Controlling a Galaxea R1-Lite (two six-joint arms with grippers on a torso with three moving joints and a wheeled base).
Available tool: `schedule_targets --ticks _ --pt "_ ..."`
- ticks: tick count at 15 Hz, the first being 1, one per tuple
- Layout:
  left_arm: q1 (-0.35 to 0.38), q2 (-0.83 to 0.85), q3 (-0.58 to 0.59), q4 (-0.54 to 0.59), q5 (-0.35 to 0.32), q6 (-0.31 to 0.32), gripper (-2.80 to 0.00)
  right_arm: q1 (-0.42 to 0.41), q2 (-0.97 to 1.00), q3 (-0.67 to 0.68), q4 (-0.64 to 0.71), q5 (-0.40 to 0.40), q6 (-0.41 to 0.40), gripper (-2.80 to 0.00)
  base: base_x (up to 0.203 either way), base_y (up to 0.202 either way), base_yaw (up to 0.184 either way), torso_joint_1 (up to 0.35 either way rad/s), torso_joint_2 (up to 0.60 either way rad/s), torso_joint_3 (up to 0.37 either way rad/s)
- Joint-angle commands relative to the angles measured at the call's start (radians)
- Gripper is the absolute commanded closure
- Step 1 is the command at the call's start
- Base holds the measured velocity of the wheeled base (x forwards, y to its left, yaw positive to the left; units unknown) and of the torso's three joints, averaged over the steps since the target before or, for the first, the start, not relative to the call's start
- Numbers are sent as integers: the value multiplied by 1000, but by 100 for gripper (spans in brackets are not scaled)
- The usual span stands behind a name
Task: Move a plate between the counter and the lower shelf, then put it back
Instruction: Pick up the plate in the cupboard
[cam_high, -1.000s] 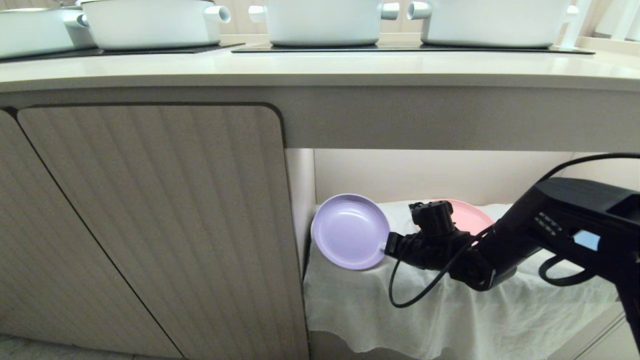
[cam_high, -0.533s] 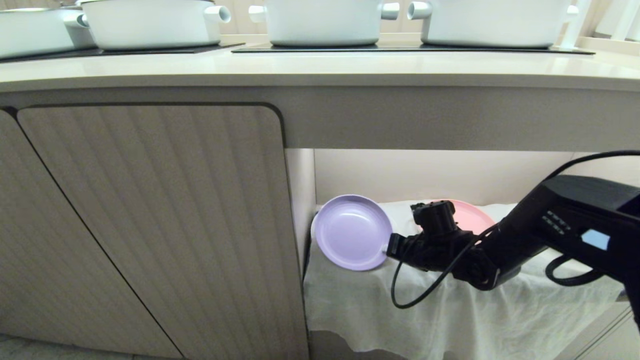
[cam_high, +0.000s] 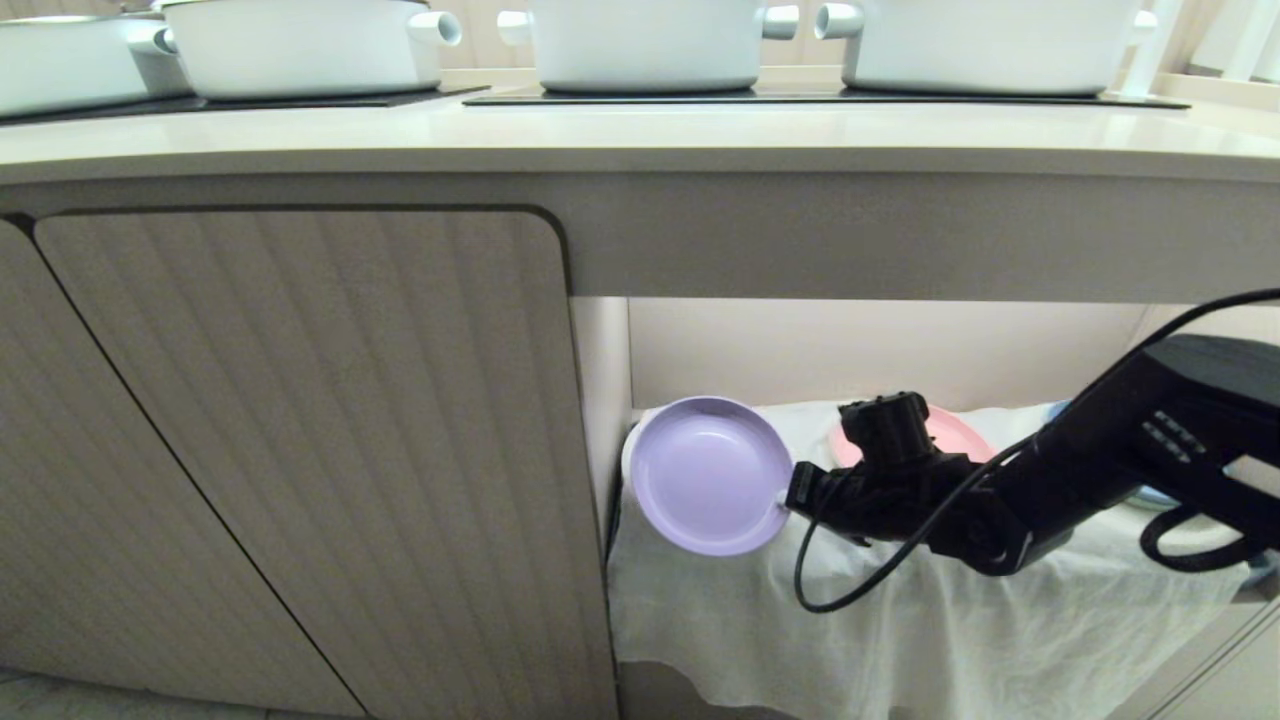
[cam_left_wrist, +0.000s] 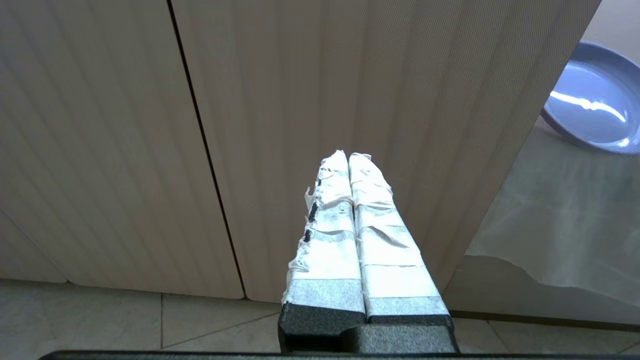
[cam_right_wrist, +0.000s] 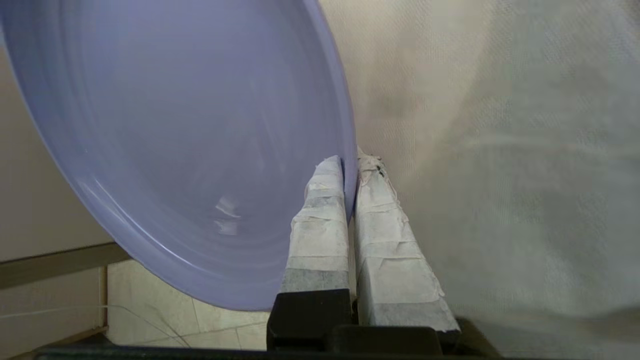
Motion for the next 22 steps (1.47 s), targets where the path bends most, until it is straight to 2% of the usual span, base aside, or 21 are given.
schedule_targets --ticks 1,10,22 --pt "0 1 0 0 1 -1 0 0 -52 48 -3 1 4 0 0 0 0 0 0 0" --pt "1 1 0 0 1 -1 0 0 -203 213 -1 1 5 0 0 0 0 0 0 0" --pt "1 1 0 0 1 -1 0 1 -481 582 14 4 -15 0 0 0 0 0 0 0"
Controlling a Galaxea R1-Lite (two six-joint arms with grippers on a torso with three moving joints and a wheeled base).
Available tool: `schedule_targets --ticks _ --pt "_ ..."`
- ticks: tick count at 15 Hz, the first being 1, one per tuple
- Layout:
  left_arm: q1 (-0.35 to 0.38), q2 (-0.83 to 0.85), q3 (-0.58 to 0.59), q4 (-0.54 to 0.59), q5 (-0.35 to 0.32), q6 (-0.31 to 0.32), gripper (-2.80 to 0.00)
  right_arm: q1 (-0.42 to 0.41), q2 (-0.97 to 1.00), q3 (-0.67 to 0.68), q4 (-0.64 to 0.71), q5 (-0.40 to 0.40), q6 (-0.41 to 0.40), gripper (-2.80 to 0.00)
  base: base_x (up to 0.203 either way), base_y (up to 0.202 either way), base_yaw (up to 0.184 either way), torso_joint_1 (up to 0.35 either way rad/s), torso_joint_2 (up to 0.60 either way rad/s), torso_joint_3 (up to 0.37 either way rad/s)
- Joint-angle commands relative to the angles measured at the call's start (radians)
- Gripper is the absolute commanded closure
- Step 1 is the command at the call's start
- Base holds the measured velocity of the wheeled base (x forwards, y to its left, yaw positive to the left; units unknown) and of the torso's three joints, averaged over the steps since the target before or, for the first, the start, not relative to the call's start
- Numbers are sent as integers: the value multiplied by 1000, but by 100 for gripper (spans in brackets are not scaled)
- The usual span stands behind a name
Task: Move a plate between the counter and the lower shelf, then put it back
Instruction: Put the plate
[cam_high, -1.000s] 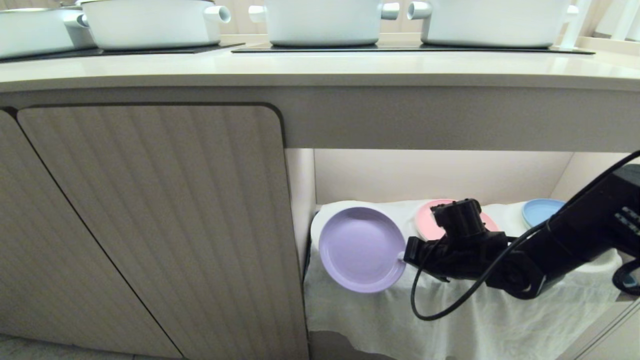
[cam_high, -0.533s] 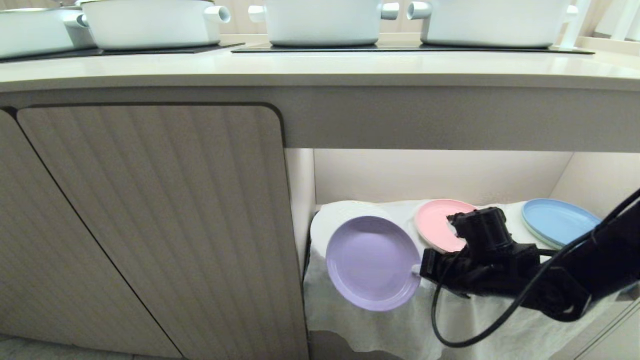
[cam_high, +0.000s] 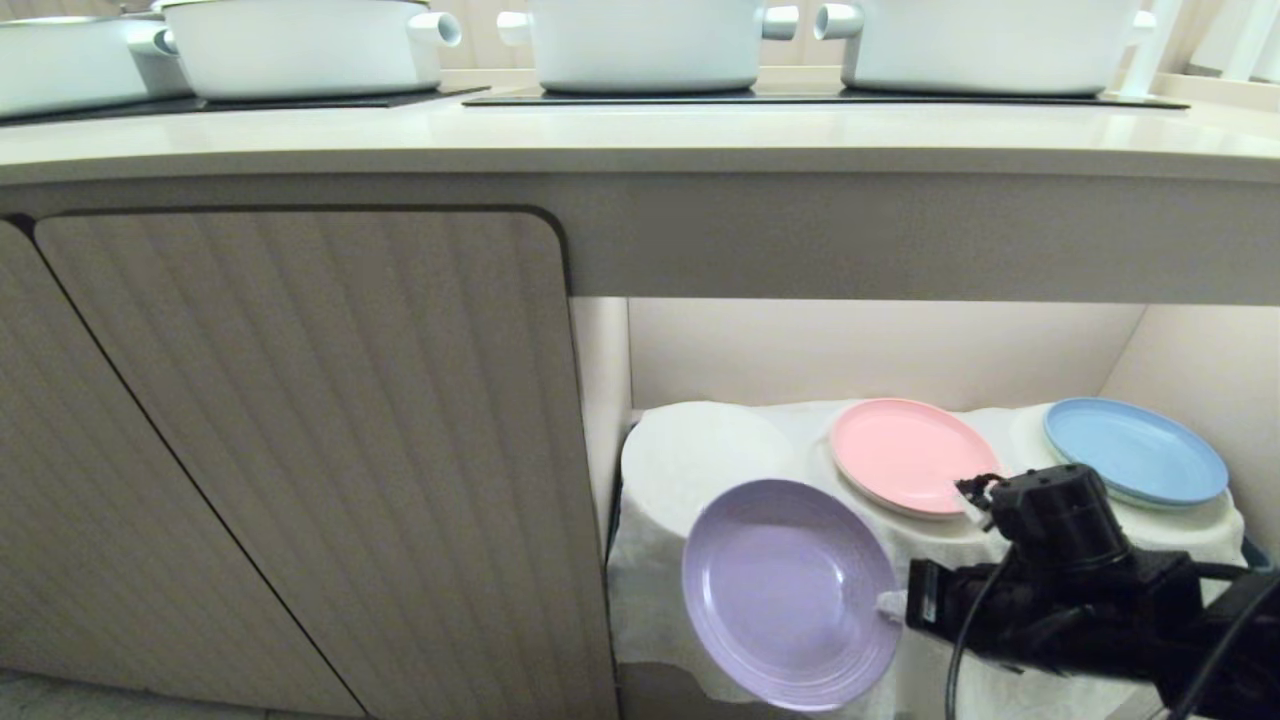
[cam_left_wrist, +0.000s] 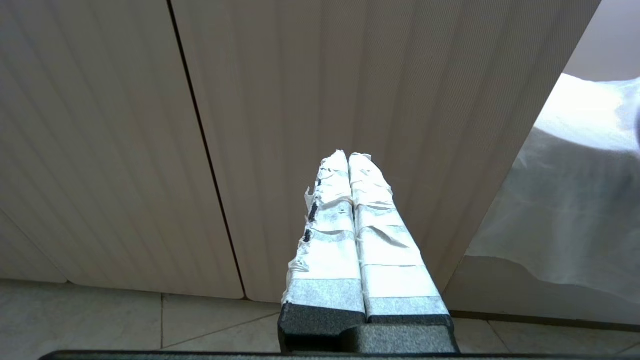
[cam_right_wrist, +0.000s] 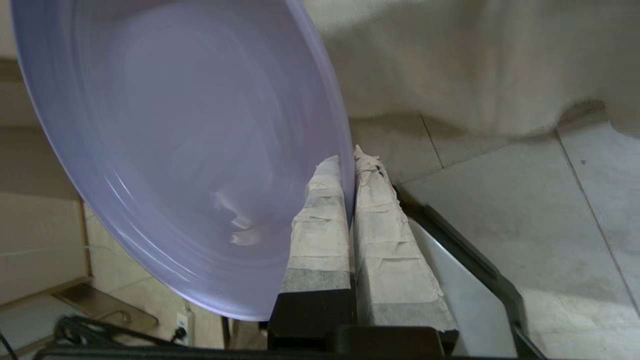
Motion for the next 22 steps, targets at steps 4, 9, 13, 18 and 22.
schedule_targets --ticks 4,9,13,18,22 --pt "1 1 0 0 0 -1 0 -1 -151 133 67 1 -61 0 0 0 0 0 0 0" --pt "0 1 0 0 0 -1 0 0 -229 231 123 1 -104 0 0 0 0 0 0 0" --pt "0 1 0 0 0 -1 0 -12 -287 282 145 0 -105 0 0 0 0 0 0 0" --pt "0 1 0 0 0 -1 0 -58 -335 293 199 -3 -108 0 0 0 0 0 0 0" --pt "1 1 0 0 0 -1 0 -77 -345 293 212 -10 -108 0 0 0 0 0 0 0"
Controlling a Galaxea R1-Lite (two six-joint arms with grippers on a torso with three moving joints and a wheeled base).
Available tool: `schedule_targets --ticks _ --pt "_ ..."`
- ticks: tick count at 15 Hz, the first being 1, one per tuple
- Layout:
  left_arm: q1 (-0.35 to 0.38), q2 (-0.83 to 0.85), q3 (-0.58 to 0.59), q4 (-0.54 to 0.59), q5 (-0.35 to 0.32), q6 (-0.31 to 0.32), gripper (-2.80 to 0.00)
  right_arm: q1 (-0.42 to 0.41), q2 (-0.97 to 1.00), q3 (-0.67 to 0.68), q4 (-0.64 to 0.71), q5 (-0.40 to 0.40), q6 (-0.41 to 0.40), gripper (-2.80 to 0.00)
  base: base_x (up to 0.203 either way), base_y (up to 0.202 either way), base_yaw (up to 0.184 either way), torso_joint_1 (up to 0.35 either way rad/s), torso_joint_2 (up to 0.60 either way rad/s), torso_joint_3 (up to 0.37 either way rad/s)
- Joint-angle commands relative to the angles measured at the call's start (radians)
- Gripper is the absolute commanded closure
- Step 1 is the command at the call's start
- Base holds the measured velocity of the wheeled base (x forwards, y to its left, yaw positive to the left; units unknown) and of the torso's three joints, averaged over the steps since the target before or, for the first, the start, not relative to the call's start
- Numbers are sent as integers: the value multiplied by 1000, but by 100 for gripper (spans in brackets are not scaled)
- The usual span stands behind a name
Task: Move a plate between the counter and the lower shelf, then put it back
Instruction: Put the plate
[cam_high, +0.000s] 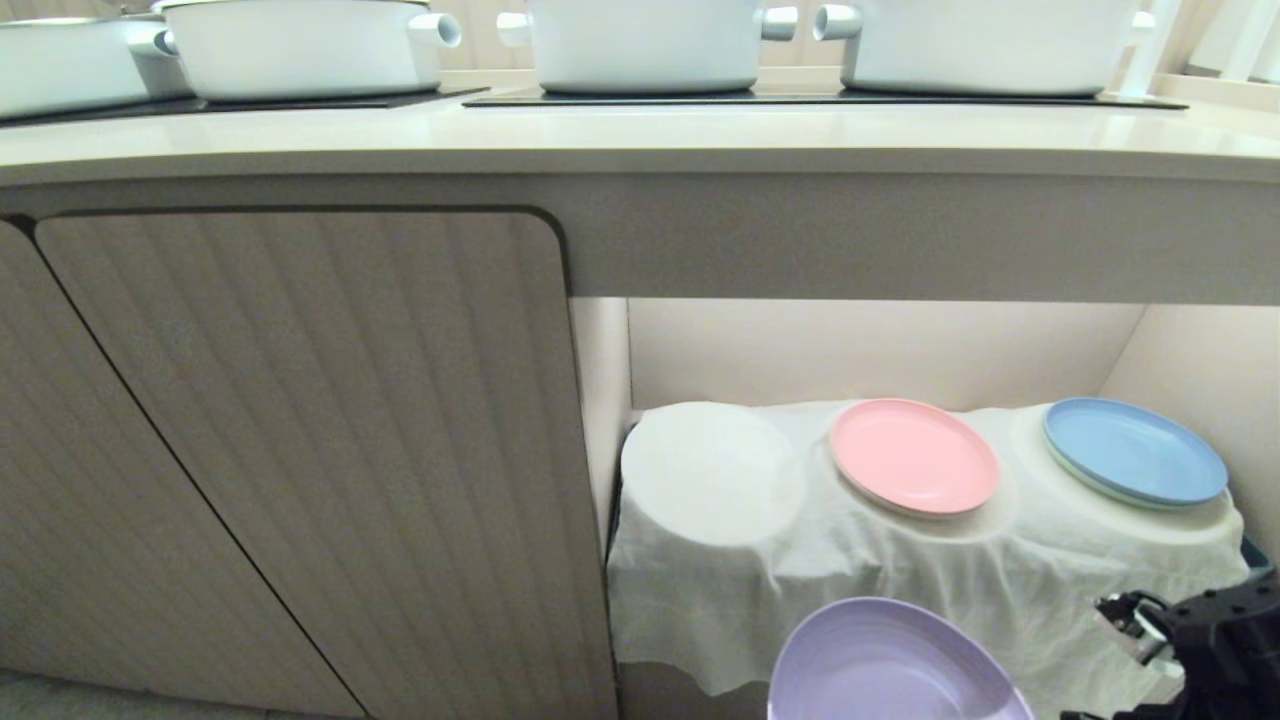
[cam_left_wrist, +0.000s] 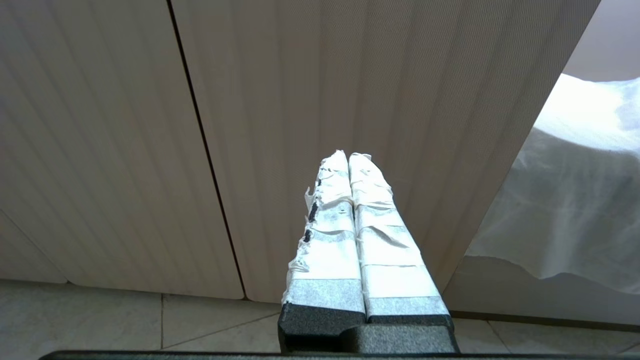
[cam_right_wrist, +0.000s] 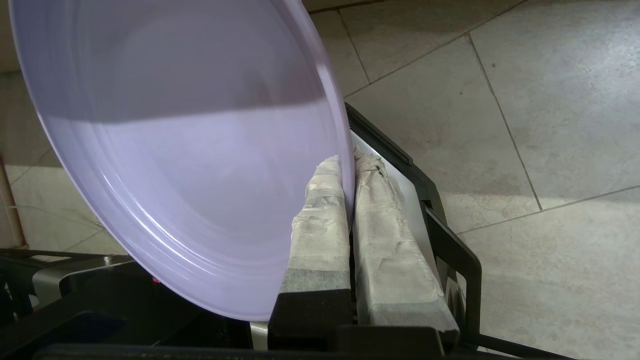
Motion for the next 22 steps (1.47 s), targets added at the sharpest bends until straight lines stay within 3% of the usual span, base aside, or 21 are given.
schedule_targets --ticks 1,13,17,22 --pt "0 1 0 0 1 -1 0 -9 -9 1 14 -26 4 0 0 0 0 0 0 0" --pt "0 1 0 0 1 -1 0 -55 -60 21 66 -38 11 0 0 0 0 0 0 0" --pt "0 1 0 0 1 -1 0 -74 -94 -2 109 -37 66 0 0 0 0 0 0 0" --pt "0 1 0 0 1 -1 0 -74 -124 -2 128 -35 68 0 0 0 0 0 0 0"
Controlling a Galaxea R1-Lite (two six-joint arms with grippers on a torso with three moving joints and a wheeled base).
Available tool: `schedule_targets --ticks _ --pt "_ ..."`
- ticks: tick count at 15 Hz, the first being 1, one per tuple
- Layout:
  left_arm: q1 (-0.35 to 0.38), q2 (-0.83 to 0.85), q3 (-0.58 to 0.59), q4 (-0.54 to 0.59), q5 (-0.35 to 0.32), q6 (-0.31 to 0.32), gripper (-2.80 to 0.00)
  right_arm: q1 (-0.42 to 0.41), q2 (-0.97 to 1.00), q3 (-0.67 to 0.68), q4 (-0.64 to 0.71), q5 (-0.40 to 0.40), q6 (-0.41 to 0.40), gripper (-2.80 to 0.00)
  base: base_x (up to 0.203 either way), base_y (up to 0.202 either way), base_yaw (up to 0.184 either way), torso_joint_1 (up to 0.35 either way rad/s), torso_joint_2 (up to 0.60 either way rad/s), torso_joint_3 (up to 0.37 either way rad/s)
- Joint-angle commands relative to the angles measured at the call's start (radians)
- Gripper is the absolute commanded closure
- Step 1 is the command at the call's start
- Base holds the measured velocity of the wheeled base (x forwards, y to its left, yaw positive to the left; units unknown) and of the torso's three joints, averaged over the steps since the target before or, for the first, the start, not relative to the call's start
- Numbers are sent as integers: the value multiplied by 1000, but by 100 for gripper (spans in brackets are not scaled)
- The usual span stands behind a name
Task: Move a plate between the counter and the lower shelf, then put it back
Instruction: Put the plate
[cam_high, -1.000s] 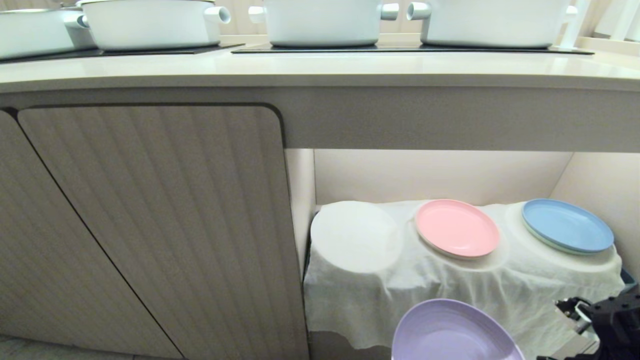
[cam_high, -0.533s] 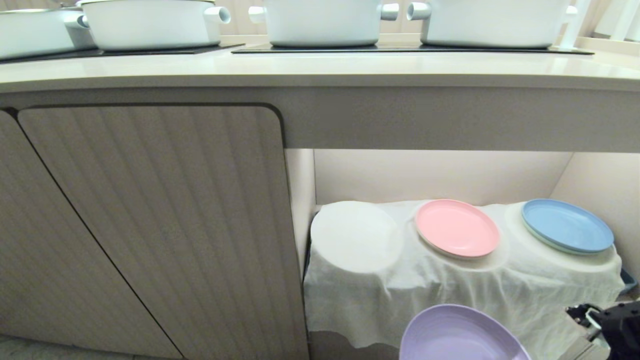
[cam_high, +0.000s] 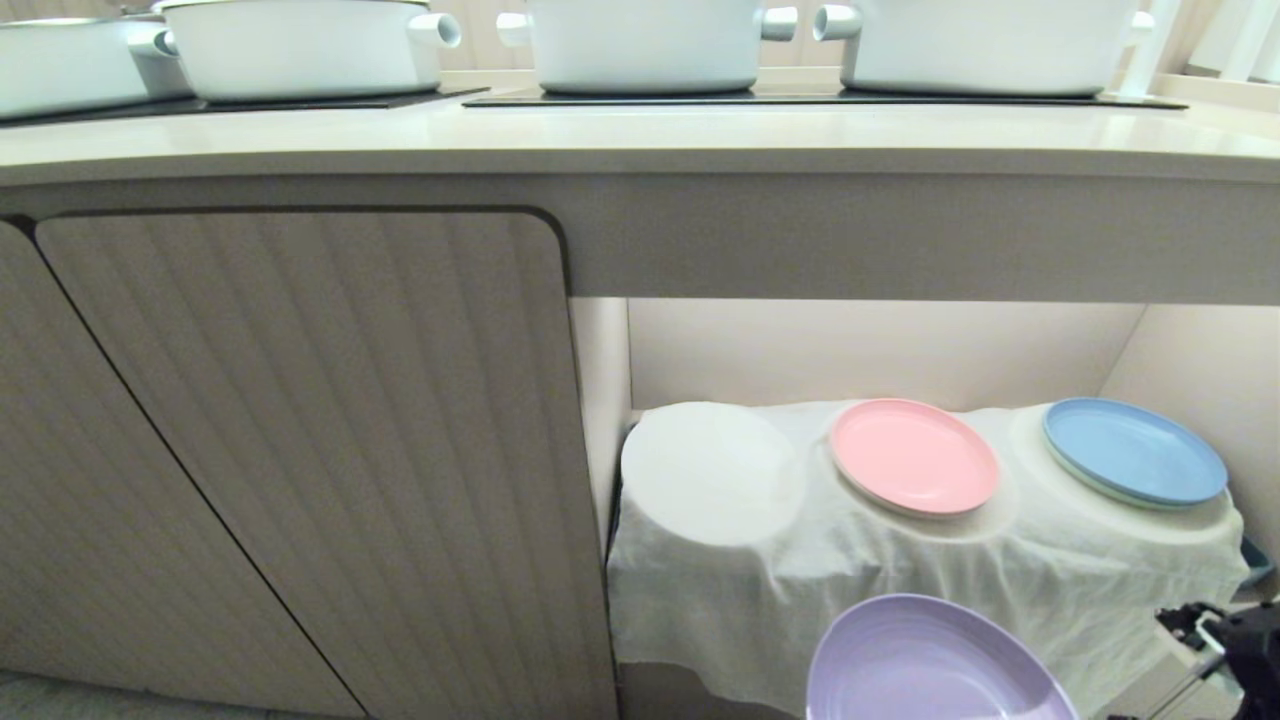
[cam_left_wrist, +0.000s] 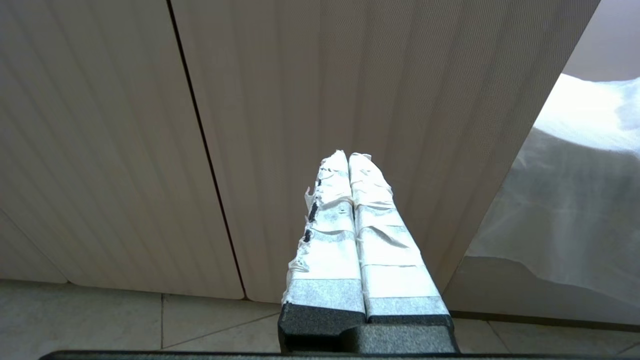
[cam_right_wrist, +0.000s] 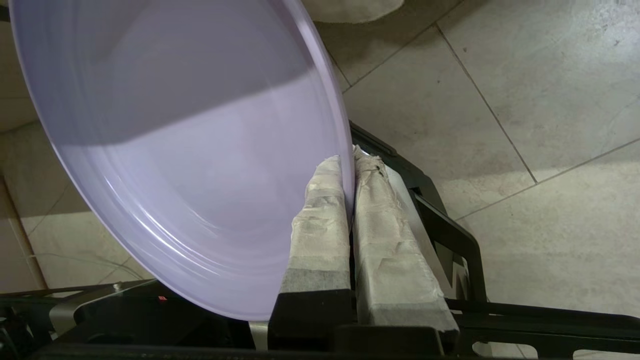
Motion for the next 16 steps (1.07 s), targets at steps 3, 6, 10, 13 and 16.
schedule_targets --ticks 3,6,10,13,16 --pt "1 1 0 0 1 -1 0 0 -24 0 -2 0 3 0 0 0 0 0 0 0" --pt "0 1 0 0 1 -1 0 0 -22 -2 -7 2 -1 0 0 0 0 0 0 0" --pt "0 1 0 0 1 -1 0 0 -26 -3 -11 5 -1 0 0 0 0 0 0 0" --pt "0 1 0 0 1 -1 0 0 -19 -25 -5 6 -2 0 0 0 0 0 0 0" --pt "0 1 0 0 1 -1 0 0 -15 -31 -4 22 -2 0 0 0 0 0 0 0"
